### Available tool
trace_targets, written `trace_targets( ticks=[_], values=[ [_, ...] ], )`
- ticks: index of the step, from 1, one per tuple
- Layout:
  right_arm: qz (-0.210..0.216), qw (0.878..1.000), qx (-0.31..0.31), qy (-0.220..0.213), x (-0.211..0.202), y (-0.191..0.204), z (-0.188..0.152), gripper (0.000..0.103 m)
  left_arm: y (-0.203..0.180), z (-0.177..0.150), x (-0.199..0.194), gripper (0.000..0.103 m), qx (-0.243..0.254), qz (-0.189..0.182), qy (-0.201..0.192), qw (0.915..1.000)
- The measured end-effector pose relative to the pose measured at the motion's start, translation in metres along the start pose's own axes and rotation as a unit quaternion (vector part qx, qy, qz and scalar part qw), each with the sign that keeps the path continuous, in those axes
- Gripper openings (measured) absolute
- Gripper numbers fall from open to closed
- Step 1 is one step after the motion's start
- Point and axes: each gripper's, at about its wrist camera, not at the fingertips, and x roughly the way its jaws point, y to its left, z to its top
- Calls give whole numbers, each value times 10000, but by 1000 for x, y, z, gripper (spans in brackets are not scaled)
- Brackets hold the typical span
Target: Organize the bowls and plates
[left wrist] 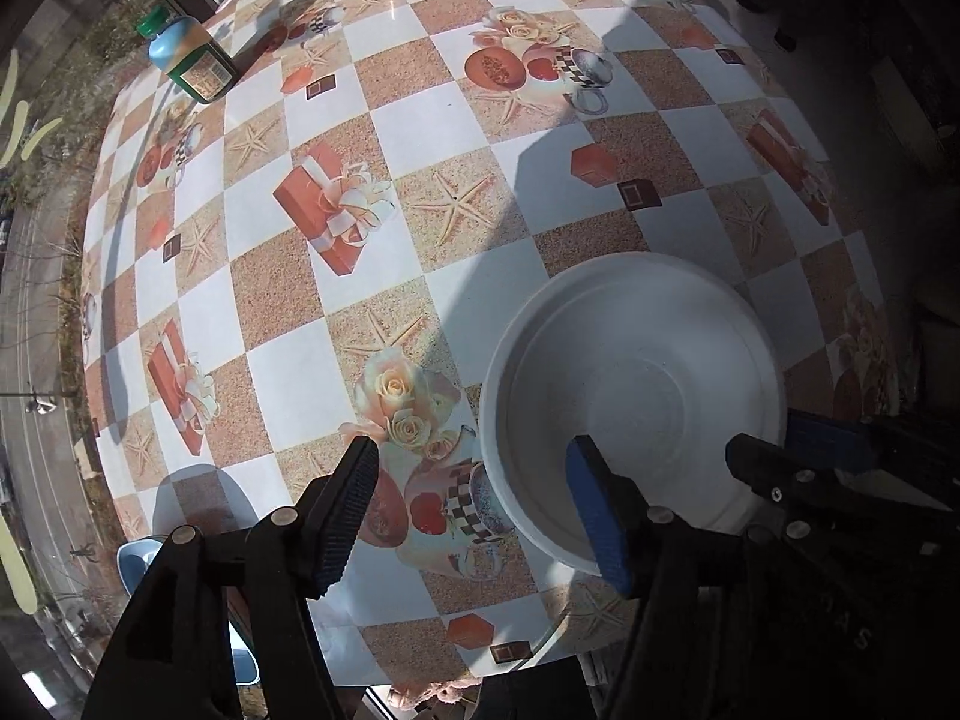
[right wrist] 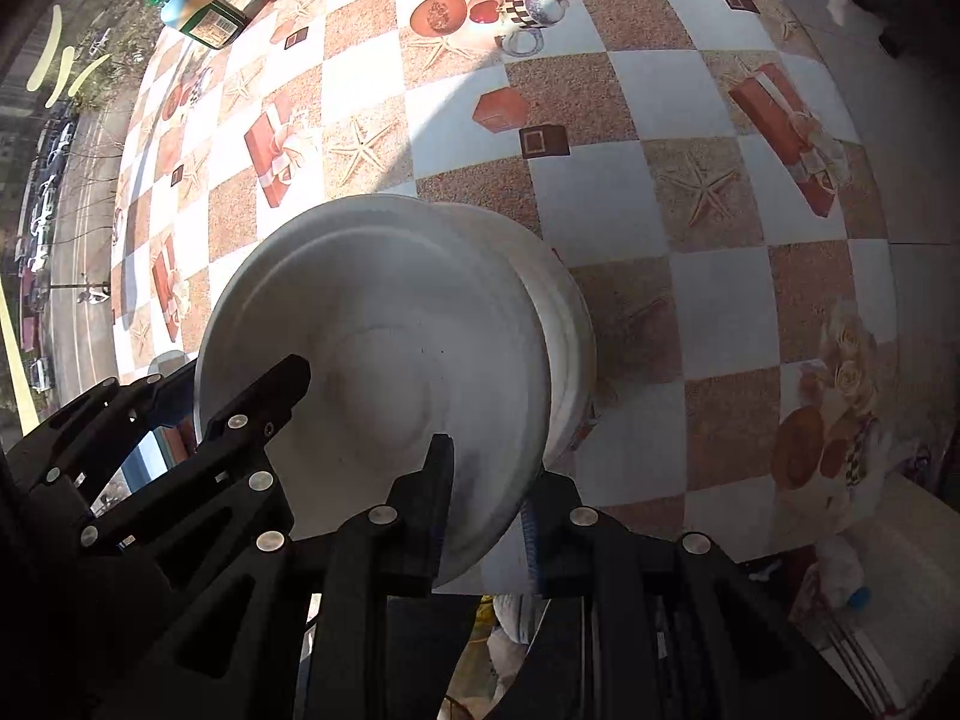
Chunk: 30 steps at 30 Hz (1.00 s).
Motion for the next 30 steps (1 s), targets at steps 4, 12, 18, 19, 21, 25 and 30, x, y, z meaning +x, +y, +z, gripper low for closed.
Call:
trace_targets(
  ticks=[4,12,18,19,21,25,30],
  values=[
    [-327,9993,-152,23,-6,-23,0,70,13,-9,-8,84,77,-56,8,10000],
    [-232,9994,-222,-133,-28,-54,-11,103,23,-35,-13,103,235,-150,319,9991],
    [-283,9991,-299,132,-16,-51,-22,103,27,-35,-10,103,352,391,536,9972],
    [-261,9990,-303,182,-13,-50,-20,103,28,-35,-11,103,336,429,531,9971],
    [-250,9992,-277,166,-14,-51,-20,103,31,-34,-13,103,313,490,530,9969],
    [-156,9997,-77,150,-16,-59,-17,103,35,-34,-16,103,267,601,502,9966],
    [-75,9995,210,229,-17,-71,-11,103,41,-33,-19,103,147,663,485,9965]
  ],
)
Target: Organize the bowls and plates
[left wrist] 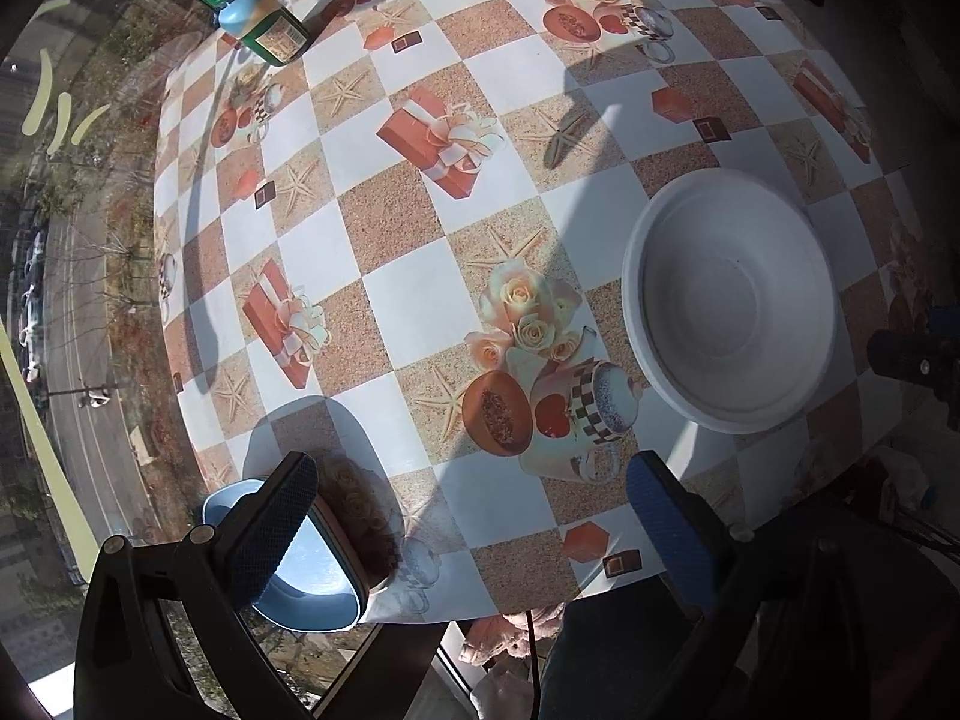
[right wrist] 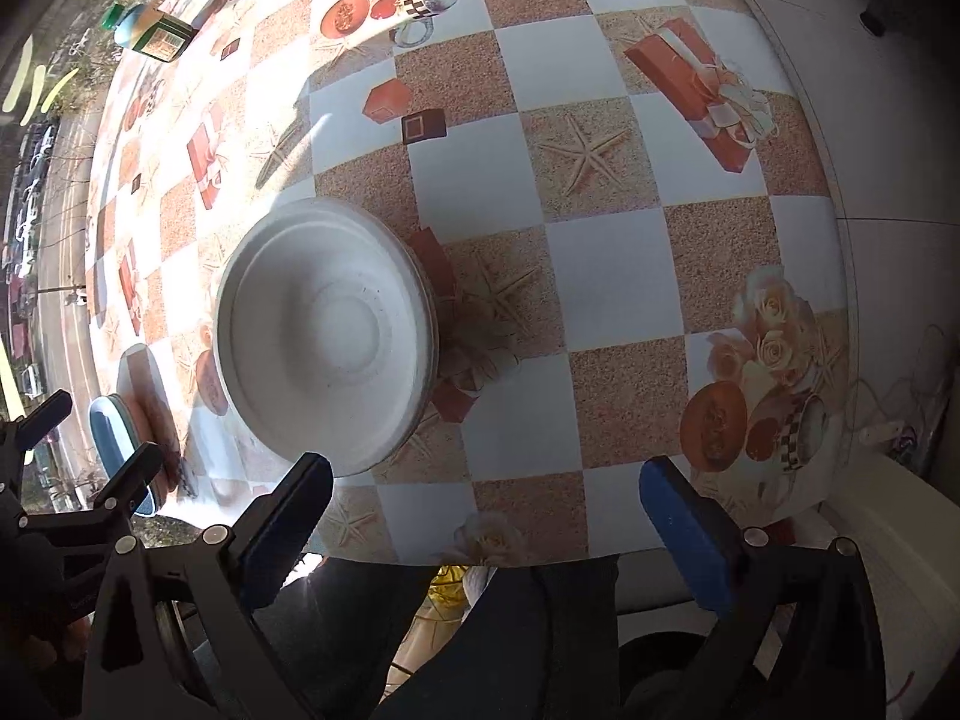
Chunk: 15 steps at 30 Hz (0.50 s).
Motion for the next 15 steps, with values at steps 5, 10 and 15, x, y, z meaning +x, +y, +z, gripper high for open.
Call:
trace_targets(
  ticks=[5,10,15],
  values=[
    [17,10000,15,69,-1,-1,4,103,4,-2,0,103,-97,27,39,9999],
    [0,10000,-43,85,-1,1,4,103,4,-5,-1,103,-102,56,23,9999],
    [-10,9999,-81,107,0,3,4,103,5,-6,0,103,-156,49,67,9998]
  ],
)
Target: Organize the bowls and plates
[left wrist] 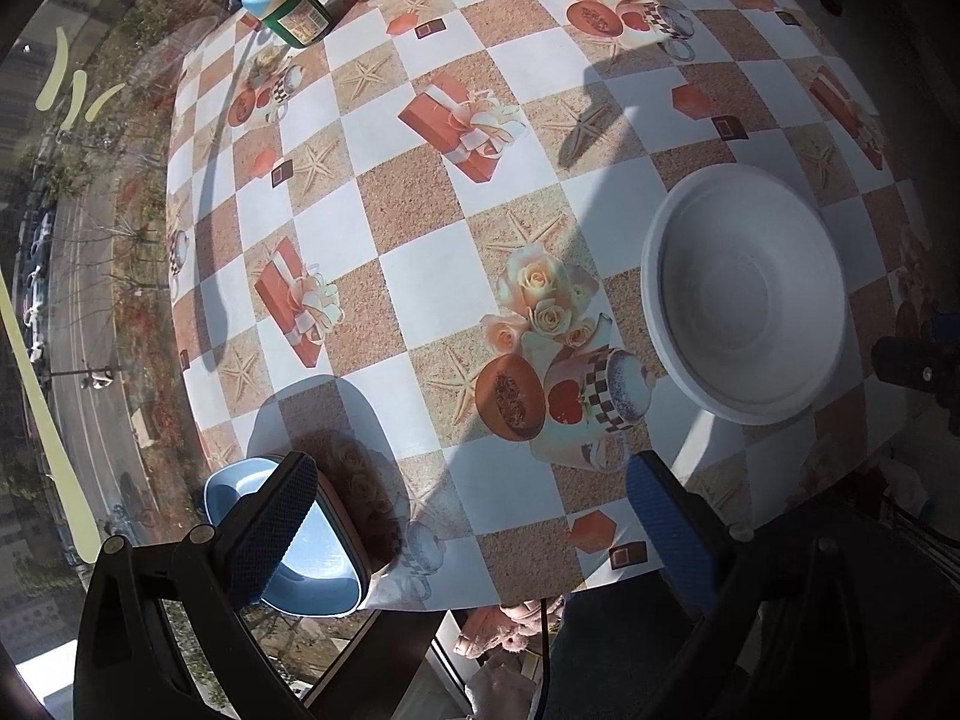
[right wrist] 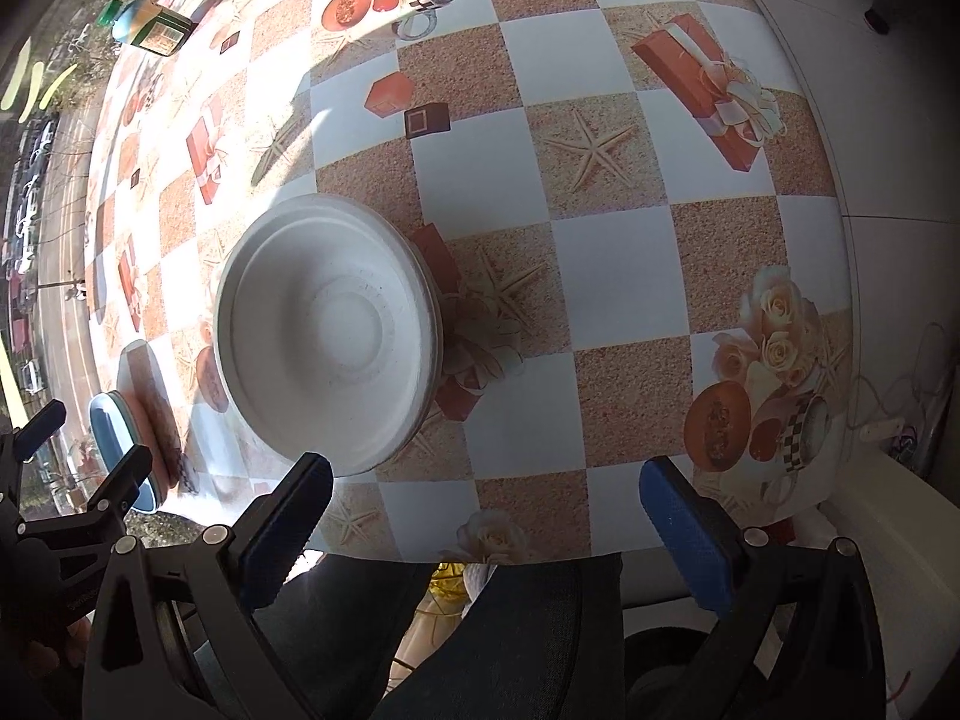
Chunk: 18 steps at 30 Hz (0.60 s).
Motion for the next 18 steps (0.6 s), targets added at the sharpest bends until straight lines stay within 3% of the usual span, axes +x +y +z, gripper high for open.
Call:
trace_targets(
  ticks=[18],
  values=[
    [-10,10000,-33,29,-2,2,8,103,3,7,1,103,-79,-9,3,10000]
  ],
)
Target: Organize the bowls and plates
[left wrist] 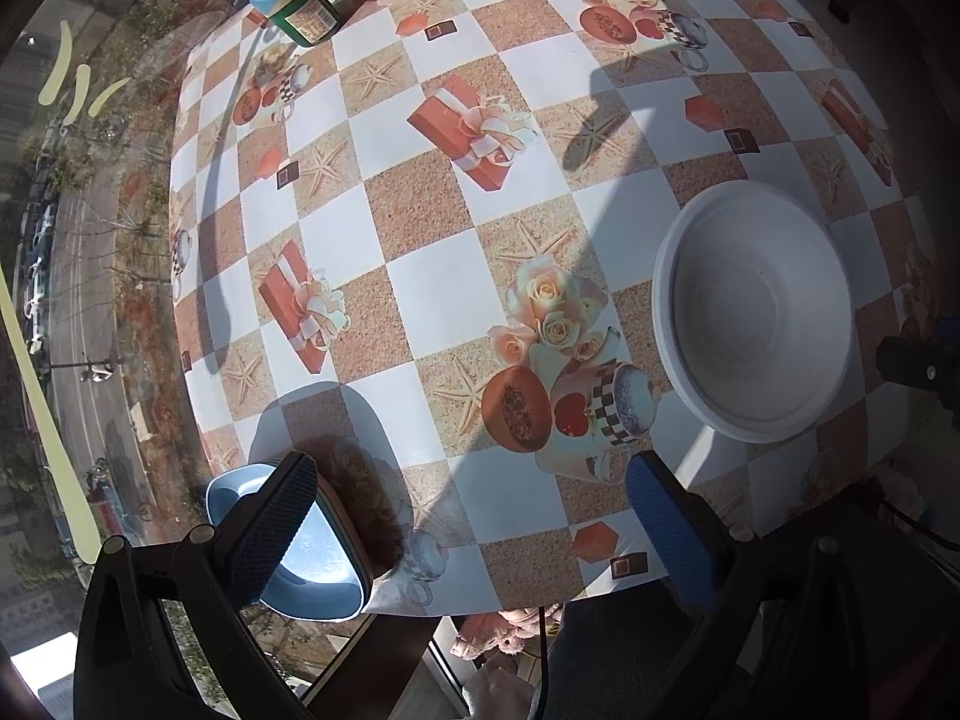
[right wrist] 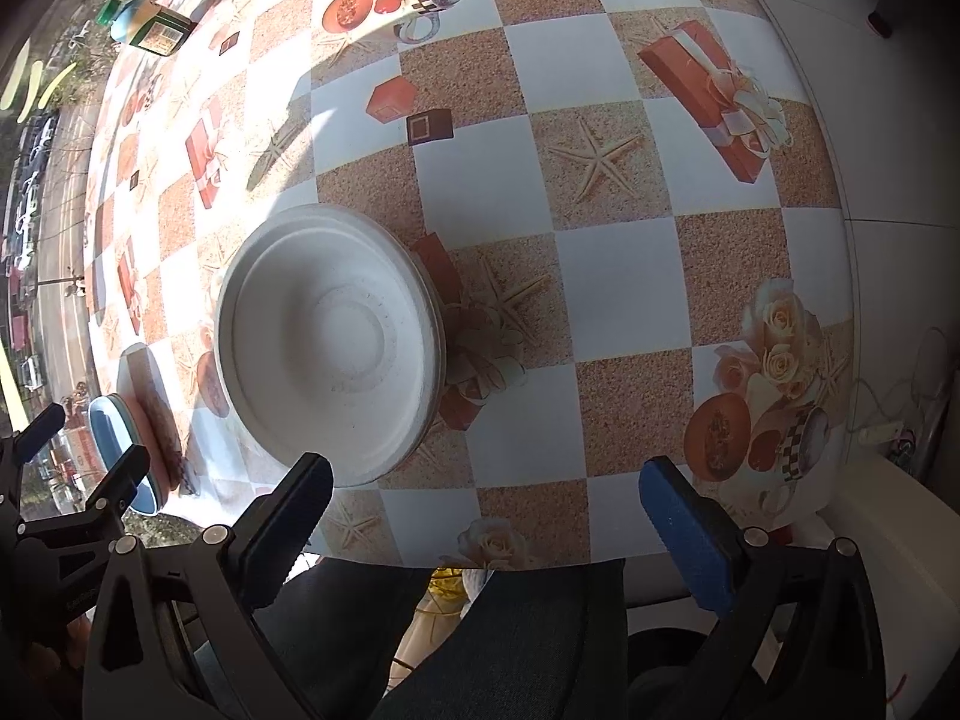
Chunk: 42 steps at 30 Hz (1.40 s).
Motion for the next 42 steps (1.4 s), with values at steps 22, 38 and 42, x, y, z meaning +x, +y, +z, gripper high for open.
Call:
trace_targets(
  ticks=[22,38,42],
  values=[
    [-185,9997,135,45,0,-13,11,103,-20,15,0,103,230,-29,-139,9996],
    [-384,9988,119,282,31,-17,-3,103,-47,44,55,103,-417,-500,378,9972],
    [-329,9989,229,240,33,-15,7,103,-47,46,70,103,-566,-395,475,9965]
  ],
)
